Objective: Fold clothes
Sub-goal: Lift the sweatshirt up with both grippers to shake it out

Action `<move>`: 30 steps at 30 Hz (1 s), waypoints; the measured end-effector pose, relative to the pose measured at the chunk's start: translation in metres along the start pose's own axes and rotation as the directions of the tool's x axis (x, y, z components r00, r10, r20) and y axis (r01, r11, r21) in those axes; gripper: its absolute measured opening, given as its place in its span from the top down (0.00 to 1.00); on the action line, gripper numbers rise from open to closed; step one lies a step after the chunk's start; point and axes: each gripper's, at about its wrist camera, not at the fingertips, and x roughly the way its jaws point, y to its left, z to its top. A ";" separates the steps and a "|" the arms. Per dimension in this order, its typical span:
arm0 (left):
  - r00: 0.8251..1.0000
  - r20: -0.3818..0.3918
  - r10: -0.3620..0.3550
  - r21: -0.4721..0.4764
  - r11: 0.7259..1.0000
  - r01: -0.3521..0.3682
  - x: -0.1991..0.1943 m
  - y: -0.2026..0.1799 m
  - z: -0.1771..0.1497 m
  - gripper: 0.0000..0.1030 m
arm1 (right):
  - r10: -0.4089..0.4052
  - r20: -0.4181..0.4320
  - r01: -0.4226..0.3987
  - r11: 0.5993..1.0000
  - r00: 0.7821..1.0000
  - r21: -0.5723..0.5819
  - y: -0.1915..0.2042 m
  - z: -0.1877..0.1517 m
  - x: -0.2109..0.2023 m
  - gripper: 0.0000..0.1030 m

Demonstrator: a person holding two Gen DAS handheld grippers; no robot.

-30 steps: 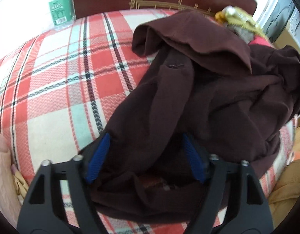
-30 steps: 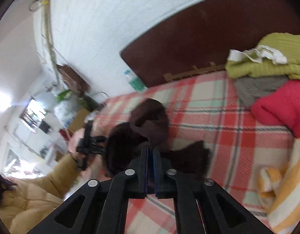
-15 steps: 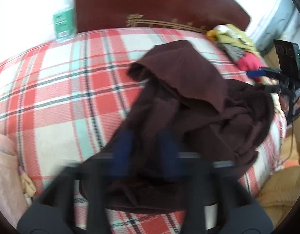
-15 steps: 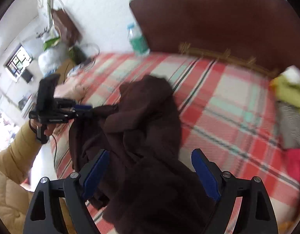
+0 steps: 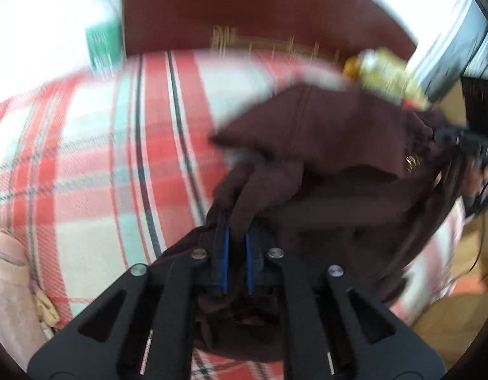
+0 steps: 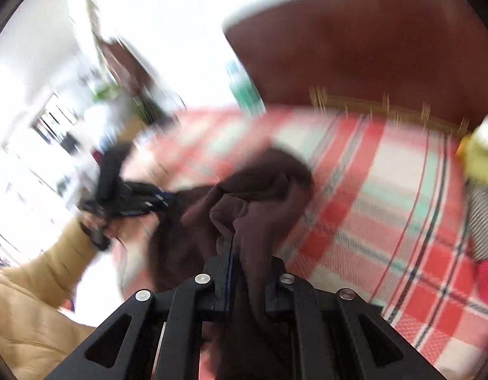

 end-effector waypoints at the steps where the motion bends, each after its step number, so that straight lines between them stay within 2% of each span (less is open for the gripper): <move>1: 0.998 0.051 -0.028 0.000 1.000 0.028 -0.020 -0.005 0.009 0.91 | -0.002 0.045 0.002 1.000 0.999 -0.010 0.009 0.006 -0.019 0.90; 3: 0.983 0.168 -0.074 0.023 0.997 0.071 -0.067 -0.020 0.028 0.91 | 0.004 0.141 0.000 1.000 0.990 -0.027 0.027 0.018 -0.060 0.90; 5: 0.959 0.261 -0.110 0.053 0.994 0.099 -0.109 -0.036 0.042 0.91 | 0.011 0.238 0.002 0.999 0.971 -0.054 0.050 0.030 -0.102 0.90; 7: 0.924 0.354 -0.143 0.094 0.989 0.117 -0.159 -0.056 0.053 0.91 | 0.007 0.317 0.023 0.995 0.948 -0.092 0.077 0.039 -0.140 0.90; 10: 0.881 0.448 -0.152 0.143 0.985 0.098 -0.216 -0.085 0.057 0.93 | -0.002 0.417 0.070 0.986 0.909 -0.149 0.117 0.048 -0.191 0.90; 13: 0.850 0.511 -0.130 0.182 0.982 0.041 -0.263 -0.113 0.050 0.95 | -0.005 0.492 0.115 0.974 0.871 -0.194 0.157 0.048 -0.232 0.90; 17: 0.807 0.572 -0.143 0.222 0.975 0.015 -0.314 -0.145 0.031 0.95 | -0.007 0.565 0.177 0.953 0.825 -0.246 0.206 0.041 -0.276 0.90; 20: 0.779 0.608 -0.153 0.237 0.971 0.006 -0.345 -0.162 0.017 0.95 | 0.018 0.586 0.193 0.936 0.810 -0.296 0.236 0.025 -0.296 0.90; 23: 0.753 0.642 -0.147 0.237 0.972 -0.013 -0.367 -0.161 0.015 0.95 | 0.057 0.595 0.174 0.930 0.802 -0.323 0.247 0.009 -0.306 0.90; 25: 0.757 0.641 -0.126 0.210 0.978 -0.016 -0.366 -0.150 0.026 0.95 | 0.078 0.589 0.148 0.934 0.804 -0.326 0.241 0.002 -0.304 0.90; 26: 0.770 0.629 -0.105 0.193 0.981 -0.024 -0.354 -0.144 0.035 0.95 | 0.081 0.578 0.130 0.941 0.812 -0.314 0.232 0.002 -0.295 0.90; 29: 0.821 0.571 -0.026 0.137 0.989 -0.064 -0.296 -0.125 0.065 0.95 | 0.083 0.524 0.065 0.964 0.848 -0.257 0.181 0.012 -0.258 0.90; 30: 0.847 0.531 0.001 0.113 0.991 -0.073 -0.266 -0.117 0.075 0.95 | 0.093 0.496 0.026 0.973 0.864 -0.228 0.156 0.016 -0.239 0.90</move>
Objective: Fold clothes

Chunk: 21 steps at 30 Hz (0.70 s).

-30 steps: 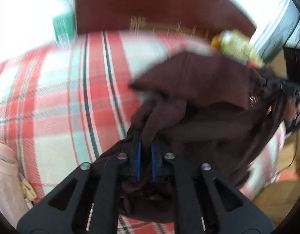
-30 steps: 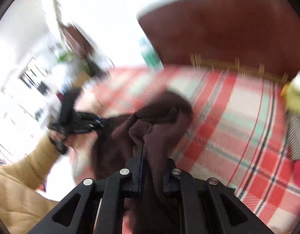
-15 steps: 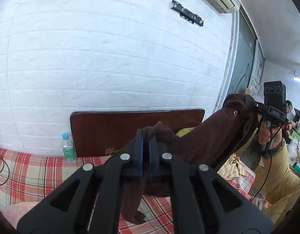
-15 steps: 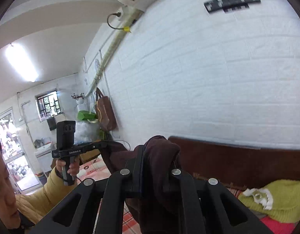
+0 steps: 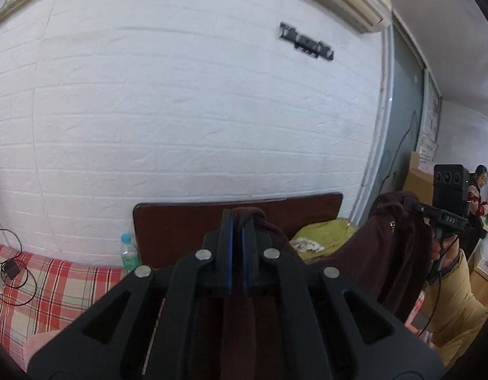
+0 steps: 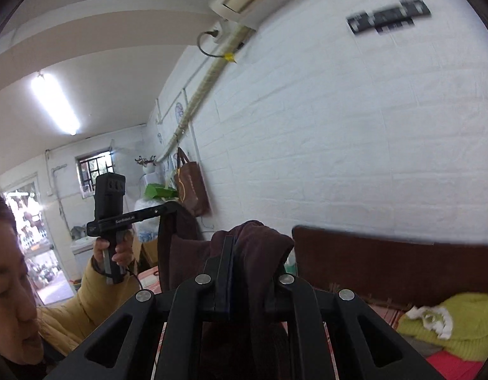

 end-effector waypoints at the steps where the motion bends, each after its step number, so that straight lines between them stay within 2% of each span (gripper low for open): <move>1: 0.999 -0.045 0.002 -0.010 1.000 -0.003 0.025 0.005 -0.009 0.95 | 0.008 -0.041 -0.007 0.999 0.999 0.041 -0.026 -0.014 0.019 0.90; 3: 0.988 -0.151 0.018 -0.025 0.999 -0.022 0.076 0.013 -0.044 0.95 | 0.008 -0.153 0.013 0.991 0.988 0.134 -0.079 -0.055 0.061 0.87; 4: 0.975 -0.220 0.020 -0.029 0.999 -0.027 0.103 0.019 -0.069 0.95 | 0.003 -0.221 0.037 0.984 0.975 0.174 -0.103 -0.079 0.081 0.86; 5: 0.958 -0.287 0.021 -0.032 0.999 -0.032 0.131 0.026 -0.094 0.95 | -0.016 -0.312 0.082 0.976 0.950 0.202 -0.123 -0.111 0.098 0.85; 6: 0.935 -0.354 0.022 -0.035 0.999 -0.037 0.158 0.032 -0.119 0.95 | -0.030 -0.402 0.130 0.966 0.915 0.225 -0.143 -0.143 0.115 0.83; 8: 0.862 -0.507 0.019 -0.037 0.998 -0.044 0.198 0.043 -0.186 0.95 | -0.046 -0.570 0.230 0.939 0.820 0.256 -0.182 -0.206 0.149 0.83; 9: 0.819 -0.574 0.005 -0.042 0.998 -0.036 0.208 0.046 -0.219 0.95 | -0.050 -0.641 0.276 0.926 0.766 0.257 -0.199 -0.235 0.160 0.83; 10: 0.769 -0.639 -0.010 -0.046 0.999 -0.025 0.217 0.049 -0.253 0.95 | -0.045 -0.683 0.294 0.922 0.729 0.253 -0.205 -0.257 0.158 0.83; 11: 0.739 -0.673 -0.025 -0.048 0.999 -0.010 0.220 0.049 -0.275 0.95 | -0.019 -0.696 0.279 0.924 0.717 0.262 -0.206 -0.267 0.155 0.83; 13: 0.706 -0.701 -0.100 -0.060 0.995 0.082 0.206 0.042 -0.298 0.95 | 0.033 -0.722 0.251 0.926 0.691 0.282 -0.208 -0.288 0.147 0.83; 14: 0.705 -0.697 -0.129 -0.053 0.990 0.129 0.197 0.038 -0.300 0.95 | 0.048 -0.729 0.232 0.932 0.683 0.278 -0.205 -0.293 0.142 0.83; 16: 0.740 -0.649 -0.178 -0.019 0.976 0.219 0.174 0.033 -0.282 0.95 | 0.033 -0.726 0.178 0.961 0.687 0.212 -0.190 -0.279 0.129 0.79; 17: 0.759 -0.622 -0.193 -0.011 0.971 0.238 0.167 0.033 -0.272 0.92 | 0.020 -0.725 0.164 0.970 0.689 0.182 -0.185 -0.272 0.124 0.71; 18: 0.789 -0.578 -0.209 -0.004 0.967 0.253 0.163 0.034 -0.254 0.83 | 0.004 -0.718 0.157 0.975 0.696 0.157 -0.183 -0.261 0.120 0.64; 19: 0.809 -0.546 -0.220 -0.008 0.966 0.258 0.165 0.034 -0.241 0.56 | -0.013 -0.708 0.158 0.977 0.706 0.140 -0.183 -0.251 0.118 0.46; 20: 0.825 -0.517 -0.230 -0.014 0.966 0.260 0.169 0.035 -0.229 0.39 | -0.031 -0.688 0.177 0.974 0.725 0.143 -0.188 -0.242 0.119 0.31; 21: 0.837 -0.497 -0.230 -0.013 0.966 0.258 0.181 0.035 -0.220 0.18 | -0.051 -0.658 0.203 0.967 0.751 0.156 -0.196 -0.234 0.120 0.29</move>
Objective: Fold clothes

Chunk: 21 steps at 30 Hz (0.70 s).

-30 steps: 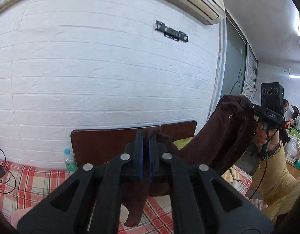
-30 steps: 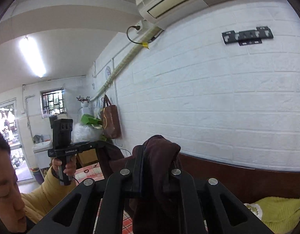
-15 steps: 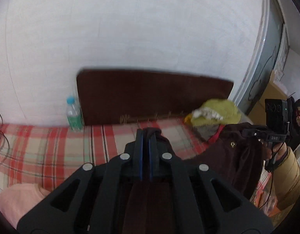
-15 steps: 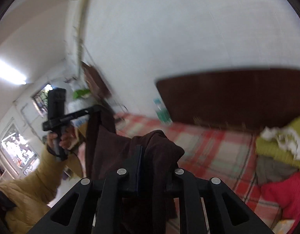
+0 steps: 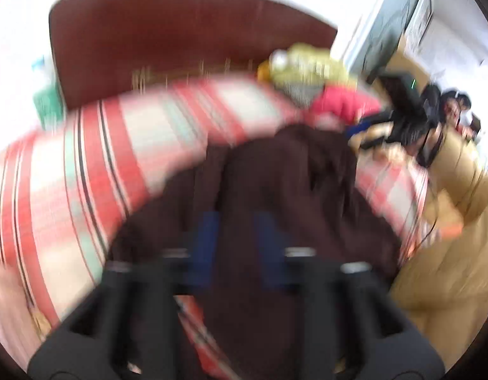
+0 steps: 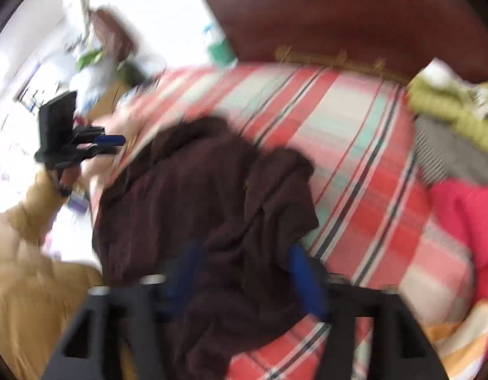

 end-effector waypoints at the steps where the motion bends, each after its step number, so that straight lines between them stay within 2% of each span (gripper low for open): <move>1: 1.000 0.020 0.004 0.002 1.000 -0.004 0.008 0.003 0.014 0.17 | -0.001 0.039 0.000 0.999 0.999 0.037 -0.007 0.008 -0.002 0.29; 3: 0.999 -0.034 0.018 0.000 1.000 -0.018 0.045 0.009 0.037 0.17 | 0.033 0.087 -0.045 0.989 0.996 0.141 -0.022 0.021 0.003 0.27; 5: 0.991 -0.134 0.021 -0.007 1.000 -0.022 0.082 0.011 0.041 0.17 | 0.065 0.067 -0.079 0.970 0.996 0.229 -0.040 0.032 0.025 0.27; 6: 0.982 -0.186 0.021 -0.011 1.000 -0.023 0.100 0.012 0.041 0.24 | 0.054 0.032 -0.060 0.967 0.998 0.248 -0.045 0.036 0.040 0.27; 7: 0.971 -0.237 0.021 -0.015 1.000 -0.025 0.118 0.014 0.042 0.45 | 0.055 -0.008 -0.051 0.965 0.998 0.258 -0.048 0.040 0.056 0.27; 8: 0.958 -0.287 0.020 -0.019 0.999 -0.027 0.136 0.015 0.043 0.56 | 0.074 -0.049 -0.058 0.962 0.996 0.267 -0.048 0.044 0.071 0.27; 9: 0.941 -0.337 0.020 -0.023 0.999 -0.029 0.155 0.016 0.043 0.76 | 0.089 -0.090 -0.062 0.961 0.992 0.270 -0.050 0.046 0.086 0.27; 10: 0.938 -0.344 0.030 -0.024 0.999 -0.041 0.156 0.015 0.043 0.93 | 0.082 -0.114 -0.050 0.964 0.990 0.259 -0.051 0.048 0.097 0.30; 11: 0.939 -0.340 0.043 -0.026 0.998 -0.055 0.153 0.013 0.043 0.93 | 0.082 -0.131 -0.048 0.968 0.988 0.246 -0.050 0.050 0.105 0.52; 13: 0.962 -0.272 0.017 -0.047 0.998 -0.031 0.128 0.010 0.044 0.96 | 0.076 -0.090 -0.057 0.979 0.993 0.197 -0.038 0.053 0.096 0.85; 14: 0.974 -0.228 0.000 -0.052 0.999 -0.013 0.112 0.006 0.044 0.96 | 0.068 -0.049 -0.059 0.984 0.996 0.169 -0.030 0.053 0.084 0.86; 16: 0.992 -0.100 -0.075 0.006 0.997 0.076 0.057 -0.009 0.027 0.96 | 0.093 0.072 -0.101 0.988 0.993 0.115 -0.018 0.047 0.050 0.87; 18: 0.986 0.027 -0.163 0.085 0.983 0.161 0.000 -0.025 0.008 0.96 | 0.127 0.180 -0.130 0.992 0.975 0.004 0.004 0.029 0.005 0.87; 19: 0.981 0.046 -0.190 0.130 0.975 0.182 -0.018 -0.035 -0.005 0.96 | 0.138 0.196 -0.127 0.990 0.971 -0.067 0.019 0.016 -0.012 0.87; 21: 0.972 -0.030 -0.232 0.157 0.960 0.233 -0.022 -0.046 -0.037 0.96 | 0.166 0.171 -0.136 0.975 0.971 -0.175 0.045 -0.013 -0.032 0.87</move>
